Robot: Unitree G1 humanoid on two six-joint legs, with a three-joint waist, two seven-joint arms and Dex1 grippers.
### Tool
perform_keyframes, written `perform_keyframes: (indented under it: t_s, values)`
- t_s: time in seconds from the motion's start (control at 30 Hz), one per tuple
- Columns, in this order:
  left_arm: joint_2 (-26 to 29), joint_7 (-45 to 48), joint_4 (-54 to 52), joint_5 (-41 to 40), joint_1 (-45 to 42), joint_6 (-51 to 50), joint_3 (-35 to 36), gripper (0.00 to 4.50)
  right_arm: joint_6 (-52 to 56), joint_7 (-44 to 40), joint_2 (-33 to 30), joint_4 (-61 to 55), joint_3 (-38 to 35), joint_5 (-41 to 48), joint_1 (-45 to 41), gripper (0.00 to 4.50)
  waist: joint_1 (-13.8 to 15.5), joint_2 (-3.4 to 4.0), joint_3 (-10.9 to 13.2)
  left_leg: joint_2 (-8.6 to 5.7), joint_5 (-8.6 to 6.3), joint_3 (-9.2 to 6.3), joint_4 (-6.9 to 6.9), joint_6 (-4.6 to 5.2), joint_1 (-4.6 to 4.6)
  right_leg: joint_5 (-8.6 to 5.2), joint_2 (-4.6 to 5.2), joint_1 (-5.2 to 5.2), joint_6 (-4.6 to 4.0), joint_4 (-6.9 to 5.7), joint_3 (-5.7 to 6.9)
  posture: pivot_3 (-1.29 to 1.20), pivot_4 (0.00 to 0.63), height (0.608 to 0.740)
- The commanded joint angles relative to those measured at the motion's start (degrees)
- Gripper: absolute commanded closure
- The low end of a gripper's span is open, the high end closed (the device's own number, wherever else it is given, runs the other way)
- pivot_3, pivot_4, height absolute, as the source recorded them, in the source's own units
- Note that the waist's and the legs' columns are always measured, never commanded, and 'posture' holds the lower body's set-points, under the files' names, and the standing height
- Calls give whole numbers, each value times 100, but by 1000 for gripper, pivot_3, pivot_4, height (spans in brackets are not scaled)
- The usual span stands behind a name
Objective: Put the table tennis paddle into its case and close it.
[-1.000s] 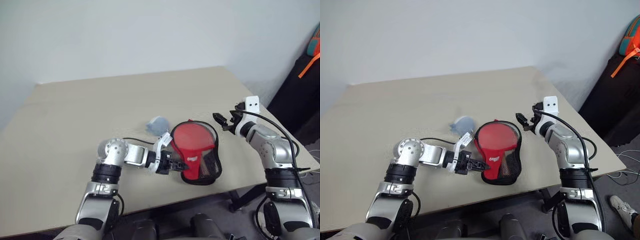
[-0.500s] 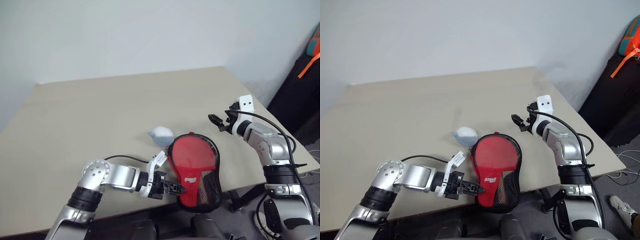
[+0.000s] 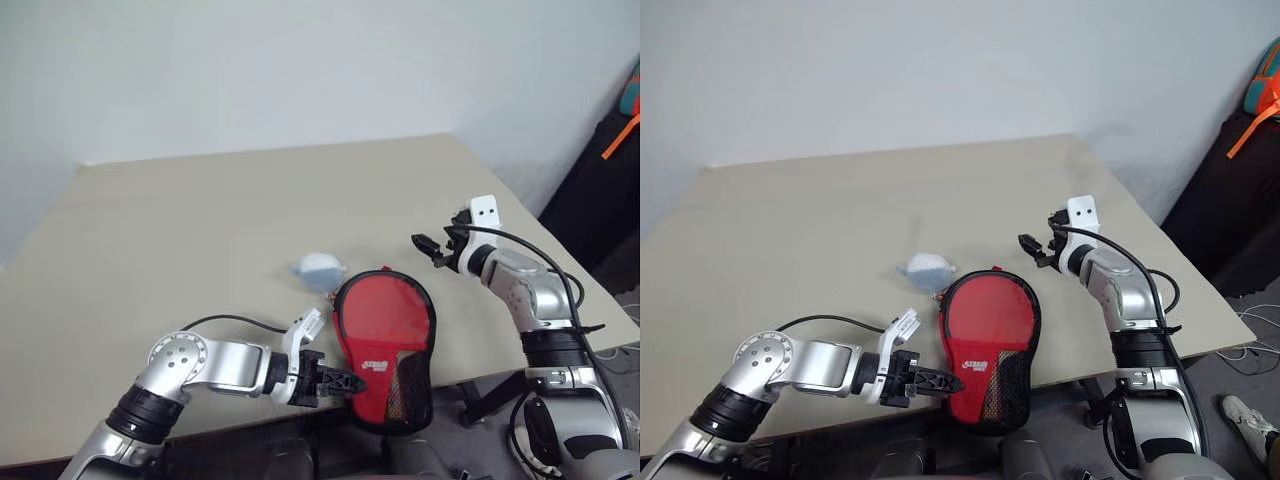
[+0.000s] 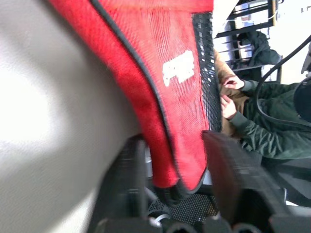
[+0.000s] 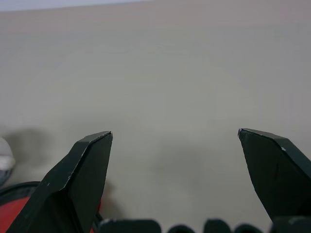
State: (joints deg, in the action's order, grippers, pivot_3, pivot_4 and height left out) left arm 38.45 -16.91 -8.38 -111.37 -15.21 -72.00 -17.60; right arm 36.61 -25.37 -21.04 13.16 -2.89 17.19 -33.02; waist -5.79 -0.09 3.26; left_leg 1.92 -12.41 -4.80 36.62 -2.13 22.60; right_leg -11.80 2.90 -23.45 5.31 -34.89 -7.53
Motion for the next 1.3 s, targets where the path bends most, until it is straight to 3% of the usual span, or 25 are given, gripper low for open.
perform_keyframes:
  t_s: [0.03, 0.1, 0.2, 0.27, 0.33, 0.47, 0.63, 0.87, 1.0, 1.13, 1.3]
  values:
    - [149, -101, 134, -163, -273, 40, 74, 1337, -155, -65, -2, -38, -33, -45, -233, 0, 1, 0, 0, 0, 0, 0, 0, 0, 0, 0, 0, 0, 0, 0, 0, 0, 0, 740]
    - [246, 81, 163, -163, -351, 18, 205, 730, -179, -80, 10, 6, -48, -49, -268, 0, 0, 0, 0, 0, 1, 0, 0, -1, 0, 0, 0, 1, 0, 2, 0, 0, 0, 740]
    - [551, 537, 0, -97, -477, -43, 495, 730, -214, -111, 35, 41, -137, 23, -320, 0, -3, 0, 0, 0, 1, 0, -3, -1, 0, 0, 0, -2, 0, 1, 0, 0, 0, 740]
    - [794, 1058, -445, 416, -503, -43, 779, 730, -204, -161, 59, 36, -246, 144, -367, 0, -11, 0, 1, 0, 1, 1, -6, -2, 2, 0, 0, -9, 0, -1, 0, 0, 0, 740]
    - [918, 1785, -1055, 1437, -496, 127, 880, 730, -220, -274, 69, 3, -336, 258, -396, 0, -10, 1, 2, 0, 2, 3, -10, -4, 2, 0, 0, -9, 0, 2, 0, 0, 0, 740]
    - [784, 2326, -1342, 4698, -807, 1431, -147, 730, -296, -533, 35, 209, -351, 316, -567, 0, 1, 5, 2, -1, 6, 13, -14, -13, 0, 0, 1, 2, 0, 14, -8, 0, 0, 740]
    - [109, 3432, -1219, 6821, -925, 2959, -922, 730, -512, -629, 61, 740, -284, 181, -920, 0, -3, 3, 2, -1, 8, 14, -13, -15, 2, 0, 0, 2, 0, 13, -10, 0, 0, 740]
    - [-823, 4685, -327, 7783, -874, 3816, -1096, 730, -725, -643, 146, 1126, -269, 108, -1159, 0, -22, 6, 2, 0, 10, 13, -24, -11, 0, 1, -1, -6, 1, 5, -14, 0, 0, 740]
    - [-960, 5288, 154, 8185, -773, 3777, -1236, 730, -788, -756, 172, 1215, -272, 120, -1200, 0, -31, 7, 2, 0, 10, 15, -18, -10, 1, 1, -1, -2, 1, 5, -17, 0, 0, 740]
    - [-721, 5982, 809, 8974, -325, 4737, -1412, 730, -916, -893, 250, 1495, -207, 68, -1337, 0, -65, 12, -2, 0, 11, 15, -16, -9, -6, 1, -2, 0, 2, 0, -18, 0, 0, 740]
    - [-1033, 6076, 1110, 9365, -250, 4706, -1385, 730, -1104, -989, 409, 1976, -83, -39, -1606, 0, -73, 18, -11, 0, 11, 12, -14, -8, -12, 1, -2, 14, 2, 1, -19, 0, 0, 740]
